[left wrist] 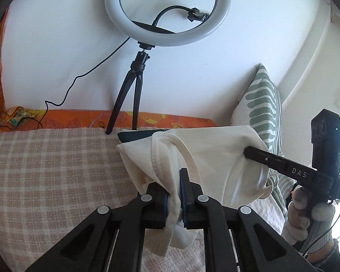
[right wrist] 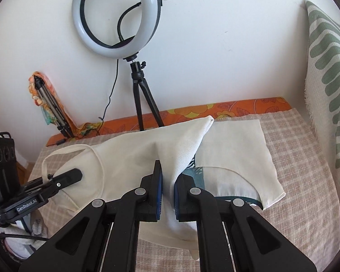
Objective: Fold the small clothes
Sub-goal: 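Lift the folded camisole with both tools and carry it to the clothes stack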
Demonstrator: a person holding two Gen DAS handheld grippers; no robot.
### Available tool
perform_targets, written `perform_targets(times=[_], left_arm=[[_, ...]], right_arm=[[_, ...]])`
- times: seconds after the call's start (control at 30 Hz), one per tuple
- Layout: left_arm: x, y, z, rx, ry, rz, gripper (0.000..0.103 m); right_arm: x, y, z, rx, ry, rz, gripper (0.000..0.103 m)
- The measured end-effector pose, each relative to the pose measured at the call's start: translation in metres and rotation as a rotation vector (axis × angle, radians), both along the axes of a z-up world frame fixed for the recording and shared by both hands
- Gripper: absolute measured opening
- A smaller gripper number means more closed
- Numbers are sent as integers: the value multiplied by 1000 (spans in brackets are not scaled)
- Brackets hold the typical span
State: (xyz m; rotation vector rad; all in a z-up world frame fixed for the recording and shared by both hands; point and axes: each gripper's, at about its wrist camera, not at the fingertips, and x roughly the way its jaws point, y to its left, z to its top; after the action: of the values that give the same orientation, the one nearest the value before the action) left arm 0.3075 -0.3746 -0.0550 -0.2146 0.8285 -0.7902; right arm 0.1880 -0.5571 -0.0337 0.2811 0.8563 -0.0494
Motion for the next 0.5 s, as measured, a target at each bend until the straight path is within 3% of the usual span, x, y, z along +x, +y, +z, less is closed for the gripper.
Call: perform_targets(times=[0.13, 0.37, 0.43, 0.5], left_arm=[[14, -32, -6, 22, 0, -16, 6], [12, -61, -44, 43, 68, -34, 7], [8, -66, -58, 76, 80, -39, 8], [3, -70, -70, 126, 77, -60, 15]], right_arm=[[12, -24, -7, -18, 13, -26, 7], [35, -56, -40, -41, 96, -44, 7], [38, -65, -49, -36, 111, -43, 7], [40, -73, -59, -15, 121, -37, 7]])
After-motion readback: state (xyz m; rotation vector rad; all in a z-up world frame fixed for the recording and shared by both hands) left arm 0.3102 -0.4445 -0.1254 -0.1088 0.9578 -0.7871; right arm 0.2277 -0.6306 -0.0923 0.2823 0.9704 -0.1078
